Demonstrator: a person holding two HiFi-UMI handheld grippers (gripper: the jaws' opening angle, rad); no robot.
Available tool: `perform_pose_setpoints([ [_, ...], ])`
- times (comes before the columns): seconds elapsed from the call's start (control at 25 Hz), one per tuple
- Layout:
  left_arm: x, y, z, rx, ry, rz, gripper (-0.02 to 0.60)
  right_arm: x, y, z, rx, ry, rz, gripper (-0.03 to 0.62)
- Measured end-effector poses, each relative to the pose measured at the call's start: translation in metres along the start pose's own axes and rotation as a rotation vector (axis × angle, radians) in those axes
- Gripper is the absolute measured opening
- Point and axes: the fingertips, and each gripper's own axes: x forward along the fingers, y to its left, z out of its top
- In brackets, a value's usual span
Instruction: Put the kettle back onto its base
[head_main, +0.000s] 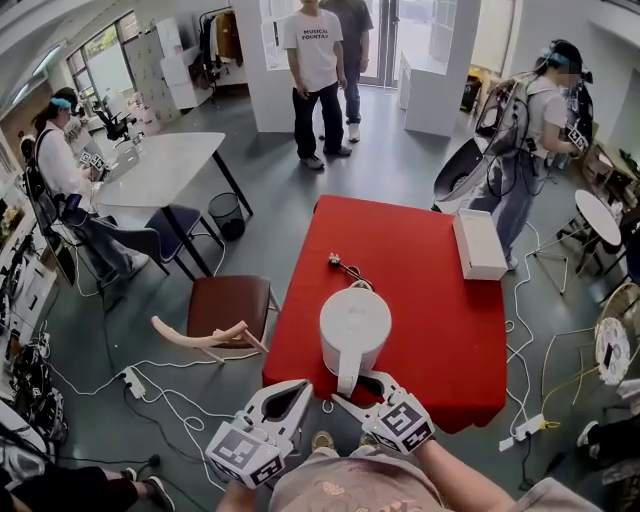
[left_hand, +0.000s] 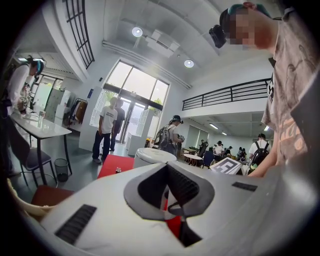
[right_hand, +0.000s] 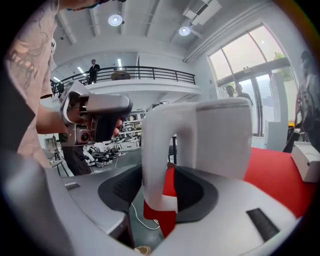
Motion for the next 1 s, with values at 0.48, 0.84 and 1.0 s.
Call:
perform_pose_setpoints([
  [0.48, 0.011, -0.004, 0.001, -0.001, 0.014, -0.122, -0.002, -0.068, -0.018, 0.017, 0.105, -0.071, -0.178, 0.238],
  [0.84, 0.017, -0.018, 0.006, 0.028, 0.008, -0.261, -0.002, -0.103, 0.003, 0.056, 0.080, -0.166, -0.291, 0.230],
  [1.0, 0.019, -0.022, 0.006, 0.029, 0.007, -0.284, -0.002, -0.124, 0.011, 0.071, 0.071, -0.236, -0.336, 0.127],
])
